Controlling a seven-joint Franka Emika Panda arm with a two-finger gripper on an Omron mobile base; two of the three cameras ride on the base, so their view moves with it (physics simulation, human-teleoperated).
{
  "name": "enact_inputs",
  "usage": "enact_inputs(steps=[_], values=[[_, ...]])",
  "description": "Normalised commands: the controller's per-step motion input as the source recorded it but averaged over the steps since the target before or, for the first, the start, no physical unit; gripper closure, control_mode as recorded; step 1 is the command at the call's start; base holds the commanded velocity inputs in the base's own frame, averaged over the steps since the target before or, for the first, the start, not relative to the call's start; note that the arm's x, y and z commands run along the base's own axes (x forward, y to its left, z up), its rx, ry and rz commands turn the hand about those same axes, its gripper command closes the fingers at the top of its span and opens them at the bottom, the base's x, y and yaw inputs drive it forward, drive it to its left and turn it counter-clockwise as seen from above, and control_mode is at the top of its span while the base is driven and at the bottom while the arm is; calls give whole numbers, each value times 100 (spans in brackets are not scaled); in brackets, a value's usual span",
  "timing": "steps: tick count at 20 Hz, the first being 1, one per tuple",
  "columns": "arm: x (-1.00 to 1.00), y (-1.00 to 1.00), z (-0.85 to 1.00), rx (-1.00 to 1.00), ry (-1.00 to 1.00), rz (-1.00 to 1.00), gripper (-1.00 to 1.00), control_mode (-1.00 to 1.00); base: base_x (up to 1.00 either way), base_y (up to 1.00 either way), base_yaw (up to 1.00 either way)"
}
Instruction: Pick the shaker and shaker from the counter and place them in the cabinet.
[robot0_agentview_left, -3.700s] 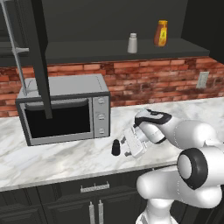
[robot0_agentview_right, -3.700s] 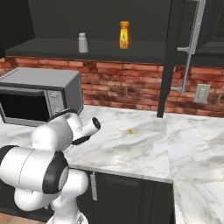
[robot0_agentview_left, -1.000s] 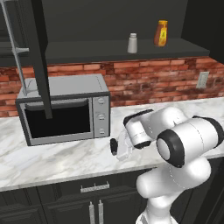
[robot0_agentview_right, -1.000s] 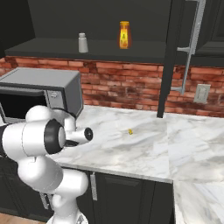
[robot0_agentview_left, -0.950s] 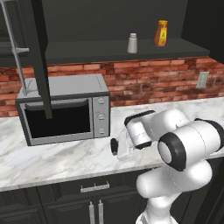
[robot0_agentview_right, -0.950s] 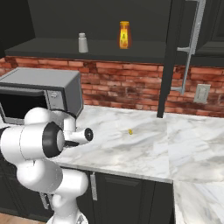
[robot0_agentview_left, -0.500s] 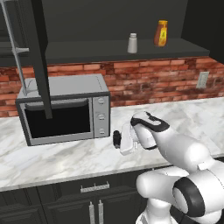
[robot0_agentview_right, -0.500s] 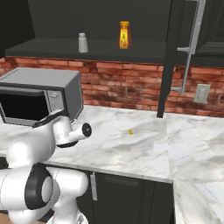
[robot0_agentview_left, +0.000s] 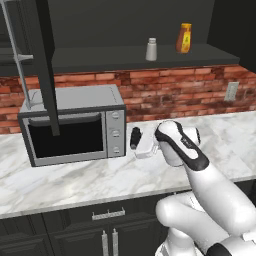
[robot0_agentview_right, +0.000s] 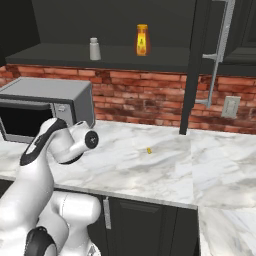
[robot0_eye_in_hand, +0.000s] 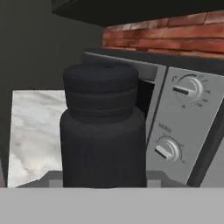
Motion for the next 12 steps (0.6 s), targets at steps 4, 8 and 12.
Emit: enact_inputs(steps=[4, 8, 12], values=[[-9, 1, 55, 14, 0, -23, 100, -100, 0, 0, 0], [0, 0, 56, 12, 0, -25, 100, -100, 0, 0, 0], [0, 3, 47, 7, 1, -23, 100, -100, 0, 0, 0]])
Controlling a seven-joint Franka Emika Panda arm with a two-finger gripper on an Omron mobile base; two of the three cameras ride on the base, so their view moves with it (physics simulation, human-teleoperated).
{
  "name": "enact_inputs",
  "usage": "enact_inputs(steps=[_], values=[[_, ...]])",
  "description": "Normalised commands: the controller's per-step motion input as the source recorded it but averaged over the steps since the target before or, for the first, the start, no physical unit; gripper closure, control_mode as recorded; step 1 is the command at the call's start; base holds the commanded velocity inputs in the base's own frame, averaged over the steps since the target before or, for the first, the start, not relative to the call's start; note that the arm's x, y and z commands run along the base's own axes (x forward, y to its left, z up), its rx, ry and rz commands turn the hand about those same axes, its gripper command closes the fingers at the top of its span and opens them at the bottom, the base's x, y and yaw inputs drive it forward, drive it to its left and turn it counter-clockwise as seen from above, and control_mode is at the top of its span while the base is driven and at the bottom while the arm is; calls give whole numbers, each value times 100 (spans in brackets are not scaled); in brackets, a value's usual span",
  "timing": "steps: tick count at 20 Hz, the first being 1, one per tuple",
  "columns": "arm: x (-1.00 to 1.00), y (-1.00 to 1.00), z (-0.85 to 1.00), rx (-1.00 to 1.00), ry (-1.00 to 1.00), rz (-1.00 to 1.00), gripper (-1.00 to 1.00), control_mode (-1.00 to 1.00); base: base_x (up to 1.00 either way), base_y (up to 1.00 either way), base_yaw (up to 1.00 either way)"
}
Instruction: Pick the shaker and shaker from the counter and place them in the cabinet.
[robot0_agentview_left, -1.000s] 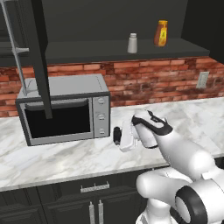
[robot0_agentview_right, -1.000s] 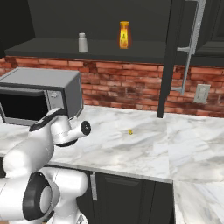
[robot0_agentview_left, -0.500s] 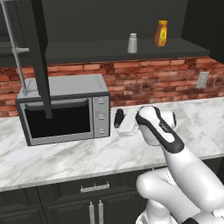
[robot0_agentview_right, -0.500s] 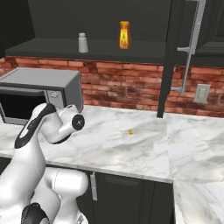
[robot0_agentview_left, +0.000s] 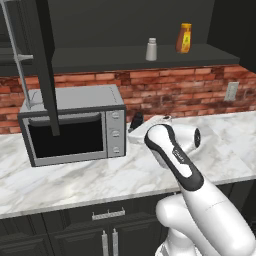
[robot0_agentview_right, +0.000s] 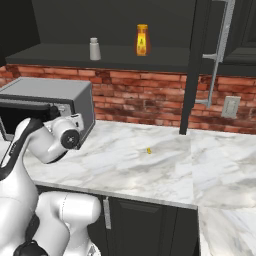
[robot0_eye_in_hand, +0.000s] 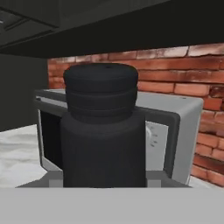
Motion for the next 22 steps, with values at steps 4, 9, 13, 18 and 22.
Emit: enact_inputs(steps=[4, 9, 13, 18, 22], values=[[0, 3, 38, 4, 7, -20, 100, -100, 0, 0, 0], [0, 1, 37, 8, 13, -8, 100, -100, 0, 0, 0], [0, 0, 44, 11, 16, -1, 100, -100, 0, 0, 0], [0, 0, 14, 4, 24, 0, 100, -100, 0, 0, 0], [0, 0, 10, 0, 25, 0, 100, -100, 0, 0, 0]])
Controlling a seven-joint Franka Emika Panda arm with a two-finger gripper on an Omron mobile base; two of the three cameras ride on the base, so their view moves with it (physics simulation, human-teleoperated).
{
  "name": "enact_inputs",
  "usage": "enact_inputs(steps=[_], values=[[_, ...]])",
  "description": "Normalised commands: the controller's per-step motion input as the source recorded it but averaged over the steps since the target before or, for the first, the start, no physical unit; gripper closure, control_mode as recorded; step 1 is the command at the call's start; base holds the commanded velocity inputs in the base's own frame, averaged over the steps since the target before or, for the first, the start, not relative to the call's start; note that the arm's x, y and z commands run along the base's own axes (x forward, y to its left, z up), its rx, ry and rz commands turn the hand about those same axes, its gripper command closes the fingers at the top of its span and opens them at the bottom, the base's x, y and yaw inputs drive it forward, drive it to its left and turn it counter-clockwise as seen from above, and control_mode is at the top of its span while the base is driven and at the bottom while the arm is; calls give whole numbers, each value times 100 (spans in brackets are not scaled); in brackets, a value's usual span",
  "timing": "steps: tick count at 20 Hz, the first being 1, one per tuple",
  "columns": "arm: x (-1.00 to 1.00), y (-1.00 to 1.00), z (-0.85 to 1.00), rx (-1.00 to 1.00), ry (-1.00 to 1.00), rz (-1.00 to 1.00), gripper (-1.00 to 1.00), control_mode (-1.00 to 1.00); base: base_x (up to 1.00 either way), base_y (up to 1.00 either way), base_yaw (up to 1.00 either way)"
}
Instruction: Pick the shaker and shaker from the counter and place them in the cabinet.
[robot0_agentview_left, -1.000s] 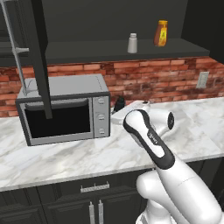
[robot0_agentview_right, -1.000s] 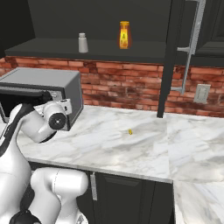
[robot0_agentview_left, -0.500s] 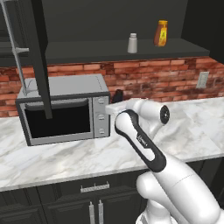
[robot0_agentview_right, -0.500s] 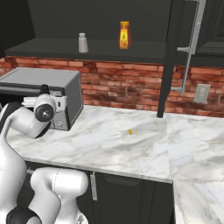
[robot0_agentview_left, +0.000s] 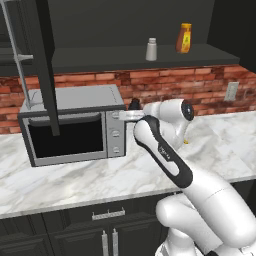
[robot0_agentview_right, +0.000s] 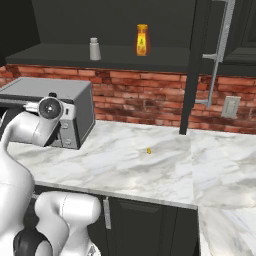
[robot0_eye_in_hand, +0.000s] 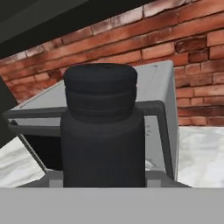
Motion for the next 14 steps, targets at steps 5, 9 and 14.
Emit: enact_inputs(steps=[5, 9, 14], values=[[-2, 0, 25, 0, 24, 0, 100, -100, 0, 0, 0], [-25, 0, 62, 0, 9, 0, 100, -100, 0, 0, 0], [-17, 0, 53, -3, 3, 0, 100, -100, 0, 0, 0]])
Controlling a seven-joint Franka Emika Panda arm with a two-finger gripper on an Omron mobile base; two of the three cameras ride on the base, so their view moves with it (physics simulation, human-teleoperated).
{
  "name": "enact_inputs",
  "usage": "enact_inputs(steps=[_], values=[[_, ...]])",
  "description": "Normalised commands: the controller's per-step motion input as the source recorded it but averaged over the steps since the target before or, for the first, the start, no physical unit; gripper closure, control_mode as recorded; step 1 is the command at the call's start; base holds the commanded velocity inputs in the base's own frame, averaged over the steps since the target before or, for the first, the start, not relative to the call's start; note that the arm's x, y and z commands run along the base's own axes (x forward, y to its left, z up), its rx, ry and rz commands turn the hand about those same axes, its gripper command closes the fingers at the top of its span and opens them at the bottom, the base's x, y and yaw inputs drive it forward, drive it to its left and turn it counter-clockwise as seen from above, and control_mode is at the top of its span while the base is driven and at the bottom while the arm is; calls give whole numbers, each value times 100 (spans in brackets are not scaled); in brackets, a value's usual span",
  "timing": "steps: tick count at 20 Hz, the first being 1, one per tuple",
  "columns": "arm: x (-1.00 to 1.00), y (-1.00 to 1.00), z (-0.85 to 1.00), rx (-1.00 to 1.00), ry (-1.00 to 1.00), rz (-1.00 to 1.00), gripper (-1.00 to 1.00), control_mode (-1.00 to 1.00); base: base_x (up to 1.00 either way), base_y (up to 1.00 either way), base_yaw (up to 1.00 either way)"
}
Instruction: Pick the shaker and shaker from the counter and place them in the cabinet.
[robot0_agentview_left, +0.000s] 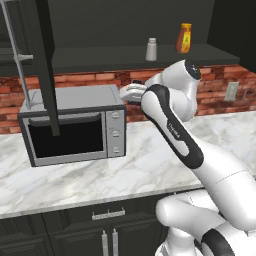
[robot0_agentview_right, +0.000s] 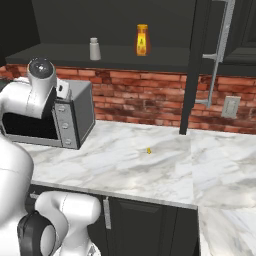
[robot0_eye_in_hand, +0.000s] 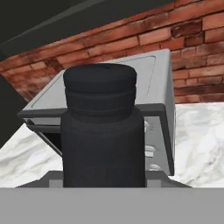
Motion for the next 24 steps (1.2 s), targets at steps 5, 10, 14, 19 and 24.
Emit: enact_inputs(steps=[5, 10, 14, 19, 24], values=[[-23, 0, 25, -5, 0, 0, 100, -100, 0, 0, 0], [-6, 0, 33, -7, -1, 0, 100, -100, 0, 0, 0], [0, 0, 39, -6, -4, 0, 100, -100, 0, 0, 0], [0, 0, 35, -4, -9, 0, 100, -100, 0, 0, 0], [9, -1, 19, -1, -12, 0, 100, -100, 0, 0, 0]])
